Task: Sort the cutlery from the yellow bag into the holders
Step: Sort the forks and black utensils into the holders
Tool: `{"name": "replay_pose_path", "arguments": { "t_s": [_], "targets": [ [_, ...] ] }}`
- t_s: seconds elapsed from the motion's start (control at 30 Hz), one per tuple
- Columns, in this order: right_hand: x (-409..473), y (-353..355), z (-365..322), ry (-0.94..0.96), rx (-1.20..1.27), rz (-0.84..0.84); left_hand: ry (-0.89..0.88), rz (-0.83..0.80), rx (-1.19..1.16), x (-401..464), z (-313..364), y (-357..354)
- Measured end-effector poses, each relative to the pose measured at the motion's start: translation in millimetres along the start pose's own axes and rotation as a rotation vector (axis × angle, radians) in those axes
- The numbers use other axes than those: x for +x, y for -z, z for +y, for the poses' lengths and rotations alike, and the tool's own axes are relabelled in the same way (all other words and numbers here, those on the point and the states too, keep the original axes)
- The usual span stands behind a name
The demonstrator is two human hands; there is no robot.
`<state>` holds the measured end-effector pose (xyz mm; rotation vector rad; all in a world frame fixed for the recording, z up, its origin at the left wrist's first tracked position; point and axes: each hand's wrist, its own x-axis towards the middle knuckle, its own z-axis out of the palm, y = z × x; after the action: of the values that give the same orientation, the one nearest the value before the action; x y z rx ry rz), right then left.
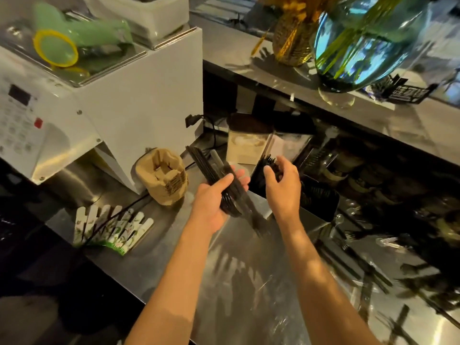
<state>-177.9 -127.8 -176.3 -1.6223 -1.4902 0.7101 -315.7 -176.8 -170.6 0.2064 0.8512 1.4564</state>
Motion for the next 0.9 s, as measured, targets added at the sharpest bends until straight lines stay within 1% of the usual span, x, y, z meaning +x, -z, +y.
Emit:
{"name": "replay_pose_path", "arguments": {
  "t_s": [0.03, 0.07, 0.17, 0.2, 0.23, 0.27, 0.3, 0.4, 0.47, 0.6, 0.7, 0.8, 0.9],
  "targets": [
    [-4, 2, -6, -0.023, 0.053, -0.009, -0.005, -0.009, -0.011, 1, 1, -4],
    [-7, 5, -9, -0.079, 0.131, -0.063, -0.003, -0.012, -0.031, 2, 3, -9],
    [-16, 21, -19, -0.351, 0.403, -0.414, -0.011, 0.005, -0.088, 5, 6, -23],
    [-20, 29, -22, -0.409, 0.450, -0.512, -0.019, 0.011, -0.094, 7, 6, -26],
    [-25, 38, -24, -0.427, 0.466, -0.579, -0.022, 0.020, -0.097, 9, 5, -29],
    [-28, 45, -25, -0.410, 0.458, -0.606, -0.021, 0.030, -0.101, 10, 4, -32],
    [-32, 52, -27, -0.383, 0.459, -0.592, -0.020, 0.035, -0.101, 11, 2, -35],
    [-35, 64, -21, -0.324, 0.418, -0.394, -0.017, 0.041, -0.062, 10, -7, -43],
    [-37, 73, -16, -0.295, 0.377, -0.298, -0.005, 0.041, -0.041, 7, -15, -48],
    [-45, 96, -11, -0.339, 0.373, -0.194, 0.055, 0.011, -0.050, -1, -23, -61],
    [-51, 109, -6, -0.387, 0.403, -0.164, 0.082, -0.041, -0.011, -9, -28, -73],
    [-58, 121, -2, -0.470, 0.593, -0.170, 0.080, -0.049, 0.019, -15, -34, -80],
    [-60, 133, 1, -0.509, 0.696, -0.148, 0.064, -0.029, 0.056, -19, -40, -81]
  ]
}}
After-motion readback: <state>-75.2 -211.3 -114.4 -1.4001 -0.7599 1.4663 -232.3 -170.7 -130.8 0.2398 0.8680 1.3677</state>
